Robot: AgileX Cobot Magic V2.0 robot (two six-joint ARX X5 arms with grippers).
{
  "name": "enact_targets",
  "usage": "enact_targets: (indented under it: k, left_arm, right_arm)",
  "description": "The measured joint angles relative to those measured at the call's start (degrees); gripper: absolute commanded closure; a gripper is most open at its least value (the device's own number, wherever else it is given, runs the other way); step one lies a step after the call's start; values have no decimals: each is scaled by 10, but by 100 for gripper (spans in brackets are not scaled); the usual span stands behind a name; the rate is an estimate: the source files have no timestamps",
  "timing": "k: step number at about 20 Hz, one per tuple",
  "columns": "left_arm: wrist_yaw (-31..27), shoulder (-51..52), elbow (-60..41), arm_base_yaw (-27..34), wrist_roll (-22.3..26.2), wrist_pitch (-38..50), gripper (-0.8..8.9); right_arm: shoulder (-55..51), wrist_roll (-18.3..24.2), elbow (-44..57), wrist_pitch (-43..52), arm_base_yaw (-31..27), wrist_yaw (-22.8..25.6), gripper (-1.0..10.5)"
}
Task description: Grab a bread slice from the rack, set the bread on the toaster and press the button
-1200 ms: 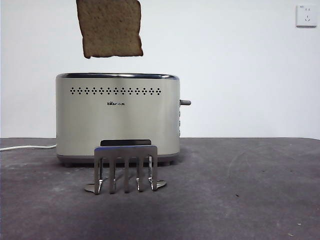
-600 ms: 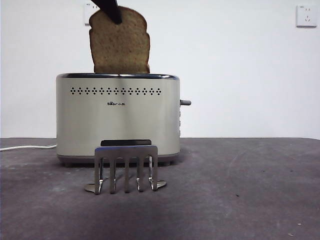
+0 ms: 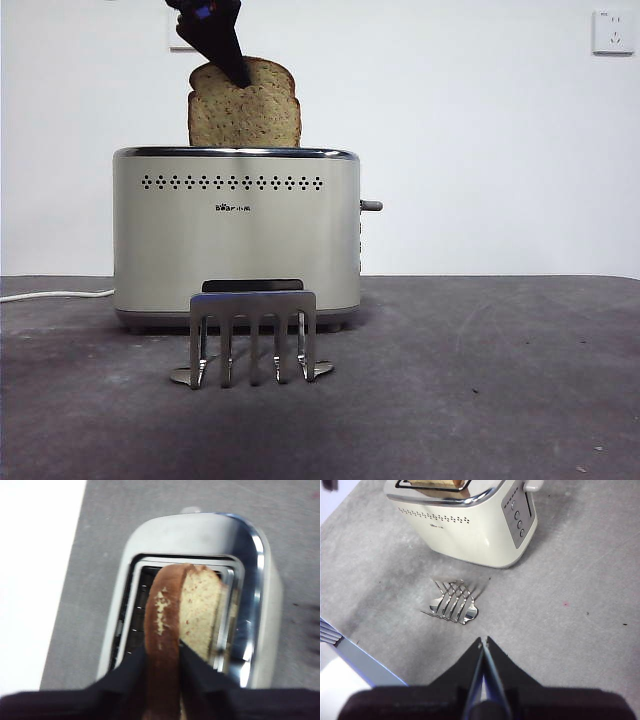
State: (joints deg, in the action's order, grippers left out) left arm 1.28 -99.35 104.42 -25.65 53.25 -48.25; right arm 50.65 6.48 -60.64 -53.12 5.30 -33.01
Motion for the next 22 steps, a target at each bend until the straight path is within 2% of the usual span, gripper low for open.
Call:
enact_targets:
  k: [2,10,14,18,22]
  left_arm:
    - [-4,-6,-1,3,-4,15,463]
    - [-11,-25,-14,6,-40,30,463]
    - [-12,-20,-14,6,-82,31,463]
    - [-11,26,-14,6,-138,25,463]
    - [-11,104,-14,6,-208,-17,464]
  right_arm:
    - [8,0,0,3,0,0,958]
    - [50,2,0,41,0,0,958]
    - [90,-7,0,116,0,-57,958]
    - [153,-60,0,253,10,-85,958]
    - [233,-140,-3,396,20,-117,959]
